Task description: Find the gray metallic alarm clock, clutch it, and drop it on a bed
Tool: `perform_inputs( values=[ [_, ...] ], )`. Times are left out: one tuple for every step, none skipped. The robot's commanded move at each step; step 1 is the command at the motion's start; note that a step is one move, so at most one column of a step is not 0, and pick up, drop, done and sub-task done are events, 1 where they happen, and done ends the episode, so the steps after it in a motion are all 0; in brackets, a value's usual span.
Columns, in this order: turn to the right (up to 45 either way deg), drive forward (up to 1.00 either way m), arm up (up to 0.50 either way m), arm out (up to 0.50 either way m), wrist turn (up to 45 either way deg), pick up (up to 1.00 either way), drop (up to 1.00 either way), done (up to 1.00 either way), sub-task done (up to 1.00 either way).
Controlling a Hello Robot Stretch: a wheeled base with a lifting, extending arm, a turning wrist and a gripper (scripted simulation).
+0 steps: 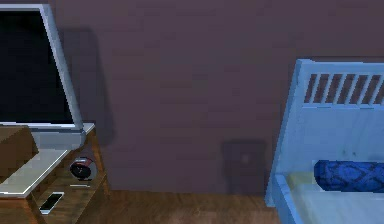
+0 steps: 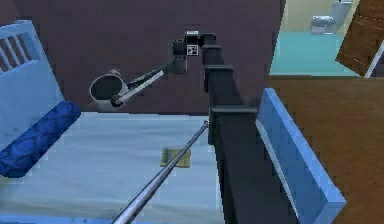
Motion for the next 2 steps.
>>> perform_inputs(
  values=[
    [0.0,0.00,-0.32,0.00,0.0,0.00,0.00,0.00,0.00],
    [0.0,0.00,-0.32,0.00,0.0,0.00,0.00,0.00,0.00]
  ],
)
